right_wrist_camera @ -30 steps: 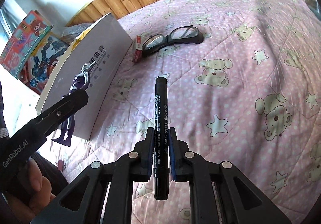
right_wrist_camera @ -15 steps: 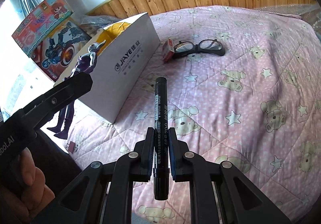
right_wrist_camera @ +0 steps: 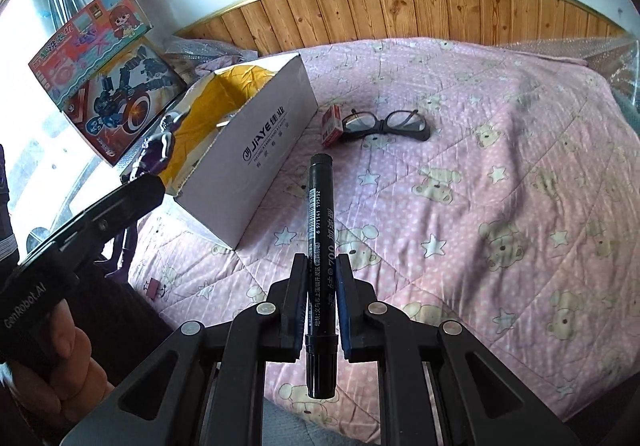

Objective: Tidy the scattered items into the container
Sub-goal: 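Carry the purple figure and black marker over the box with both tools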

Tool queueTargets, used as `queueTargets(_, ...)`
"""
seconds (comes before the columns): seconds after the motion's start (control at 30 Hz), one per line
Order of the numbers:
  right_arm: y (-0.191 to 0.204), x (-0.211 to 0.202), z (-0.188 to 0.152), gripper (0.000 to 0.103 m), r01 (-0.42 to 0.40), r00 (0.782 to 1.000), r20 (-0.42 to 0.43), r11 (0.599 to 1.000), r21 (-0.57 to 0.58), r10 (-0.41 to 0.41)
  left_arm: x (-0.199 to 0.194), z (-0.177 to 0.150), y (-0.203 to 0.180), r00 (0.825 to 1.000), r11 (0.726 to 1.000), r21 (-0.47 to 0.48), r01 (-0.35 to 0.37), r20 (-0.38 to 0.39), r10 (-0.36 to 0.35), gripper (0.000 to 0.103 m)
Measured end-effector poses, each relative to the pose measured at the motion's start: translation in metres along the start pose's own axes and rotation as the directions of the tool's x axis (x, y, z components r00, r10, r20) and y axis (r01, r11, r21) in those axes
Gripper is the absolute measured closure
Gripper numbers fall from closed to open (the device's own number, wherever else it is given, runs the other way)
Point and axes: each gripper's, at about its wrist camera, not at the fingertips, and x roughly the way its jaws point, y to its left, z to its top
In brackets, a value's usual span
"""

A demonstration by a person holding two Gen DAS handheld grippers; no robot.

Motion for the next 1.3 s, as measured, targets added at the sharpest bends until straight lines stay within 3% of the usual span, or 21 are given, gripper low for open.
queueTargets(0.57,0.052,-0.032,0.033,0.088,0.028,0.997,0.073,0.992,-0.121,-0.019,-0.033,0.010,0.031,0.998,0.999,-0.036,0.001,0.058,0.001,0.070)
queueTargets(1.3,0.112,-0.009,0.103,0.088,-0.034,0.994,0.092,0.968,-0.248,0.059,-0.025,0.066,0.106,0.996,0.991,-0.122,-0.046,0.069,0.055,0.070)
